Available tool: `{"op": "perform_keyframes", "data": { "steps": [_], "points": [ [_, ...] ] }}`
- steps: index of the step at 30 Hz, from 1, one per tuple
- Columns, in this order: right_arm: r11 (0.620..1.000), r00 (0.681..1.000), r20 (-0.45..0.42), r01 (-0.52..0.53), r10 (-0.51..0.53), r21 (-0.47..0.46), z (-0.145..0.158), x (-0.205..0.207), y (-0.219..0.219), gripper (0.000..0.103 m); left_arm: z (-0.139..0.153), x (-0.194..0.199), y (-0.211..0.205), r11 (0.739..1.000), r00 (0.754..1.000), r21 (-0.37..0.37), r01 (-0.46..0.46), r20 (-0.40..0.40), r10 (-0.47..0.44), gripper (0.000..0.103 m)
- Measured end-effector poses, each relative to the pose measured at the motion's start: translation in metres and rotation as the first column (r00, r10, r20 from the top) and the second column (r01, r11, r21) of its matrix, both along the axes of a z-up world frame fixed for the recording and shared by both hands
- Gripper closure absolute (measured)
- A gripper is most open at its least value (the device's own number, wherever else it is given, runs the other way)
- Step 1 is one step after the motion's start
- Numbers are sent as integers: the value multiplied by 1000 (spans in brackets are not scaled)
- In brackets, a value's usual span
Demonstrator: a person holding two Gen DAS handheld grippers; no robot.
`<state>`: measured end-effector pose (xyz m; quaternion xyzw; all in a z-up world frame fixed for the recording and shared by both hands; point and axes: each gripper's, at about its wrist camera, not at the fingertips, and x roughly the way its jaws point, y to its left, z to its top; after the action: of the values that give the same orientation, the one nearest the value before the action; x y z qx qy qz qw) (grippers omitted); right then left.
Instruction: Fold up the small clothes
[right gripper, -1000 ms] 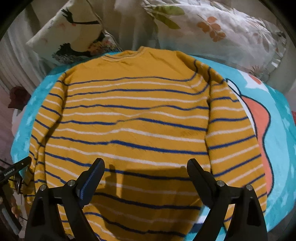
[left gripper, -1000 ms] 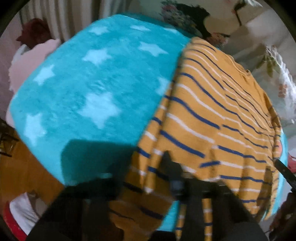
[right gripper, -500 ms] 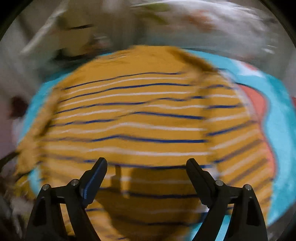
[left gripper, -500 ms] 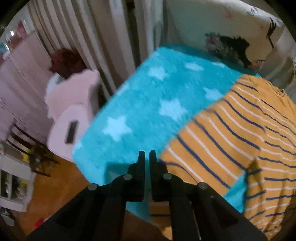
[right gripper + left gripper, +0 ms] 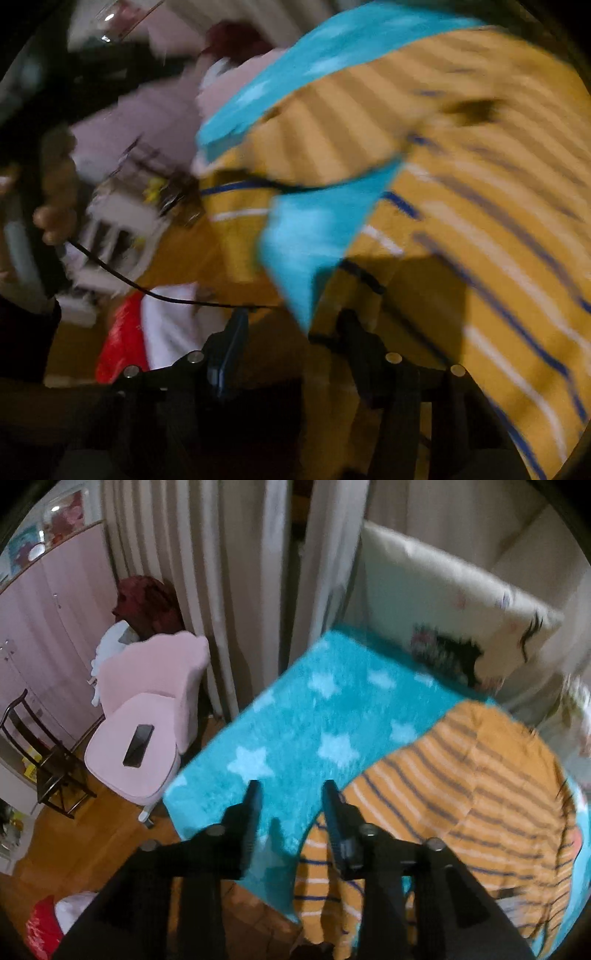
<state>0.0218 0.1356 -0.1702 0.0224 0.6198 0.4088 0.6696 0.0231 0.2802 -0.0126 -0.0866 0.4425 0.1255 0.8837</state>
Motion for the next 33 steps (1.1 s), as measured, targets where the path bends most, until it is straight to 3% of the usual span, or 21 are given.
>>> {"op": "perform_keyframes", "data": {
  "steps": [2, 5, 9, 10, 11, 13, 15, 16, 18, 19, 20, 21, 23, 26, 28, 30, 31, 33],
  "points": [
    [997, 997, -10, -73, 73, 6, -8, 2, 31, 46, 17, -3, -3, 1000, 1000, -1, -3, 28, 3, 56],
    [998, 996, 61, -59, 59, -1, 7, 7, 30, 46, 33, -7, -13, 1000, 997, 11, 15, 69, -16, 41],
    [992, 975, 182, 128, -126, -1, 49, 12, -48, 40, 43, -10, -39, 999, 991, 14, 45, 123, -46, 34],
    [978, 958, 199, 208, -204, 2, 58, 12, -79, 38, 42, -10, -48, 997, 989, -9, 70, 131, -68, 34],
    [944, 922, 212, 330, -325, 11, 67, 9, -125, 36, 40, -9, -55, 996, 988, -29, 88, 130, -83, 34],
    [866, 841, 241, 500, -485, -2, 79, -8, -189, 34, 36, -8, -71, 993, 988, -48, 112, 115, -106, 34],
    [700, 682, 292, 712, -671, -55, 85, -41, -281, 32, 32, -9, -89, 988, 984, -57, 146, 108, -139, 34],
    [634, 624, 317, 769, -715, -84, 89, -52, -312, 31, 29, -9, -97, 986, 984, -57, 154, 105, -147, 34],
    [431, 463, 384, 886, -799, -171, 84, -101, -393, 30, 22, -10, -115, 984, 982, -55, 171, 85, -166, 34],
    [371, 421, 380, 907, -824, -200, 85, -108, -424, 30, 18, -11, -122, 982, 982, -57, 178, 75, -173, 33],
    [285, 356, 361, 929, -862, -236, 76, -136, -459, 30, 15, -12, -128, 981, 982, -60, 182, 64, -178, 33],
    [231, 313, 351, 939, -883, -256, 67, -151, -483, 30, 10, -13, -139, 980, 981, -64, 190, 46, -187, 33],
    [160, 253, 320, 943, -913, -290, 53, -177, -509, 30, 4, -15, -154, 978, 980, -68, 199, 24, -198, 33],
    [161, 217, 215, 955, -952, -250, 34, -193, -523, 29, -3, -19, -180, 972, 974, -78, 224, -2, -224, 33],
    [175, 223, 216, 959, -950, -222, 35, -194, -518, 26, -4, -23, -195, 970, 973, -70, 231, -9, -232, 33],
    [220, 261, 219, 956, -940, -194, 33, -191, -509, 26, -5, -27, -209, 969, 971, -66, 238, -15, -239, 33],
    [247, 288, 235, 951, -929, -187, 34, -187, -501, 29, -5, -27, -213, 969, 971, -64, 239, -18, -240, 33],
    [315, 367, 281, 925, -887, -215, 36, -178, -486, 66, -5, -32, -225, 968, 969, -54, 245, -18, -246, 33]
  ]
}}
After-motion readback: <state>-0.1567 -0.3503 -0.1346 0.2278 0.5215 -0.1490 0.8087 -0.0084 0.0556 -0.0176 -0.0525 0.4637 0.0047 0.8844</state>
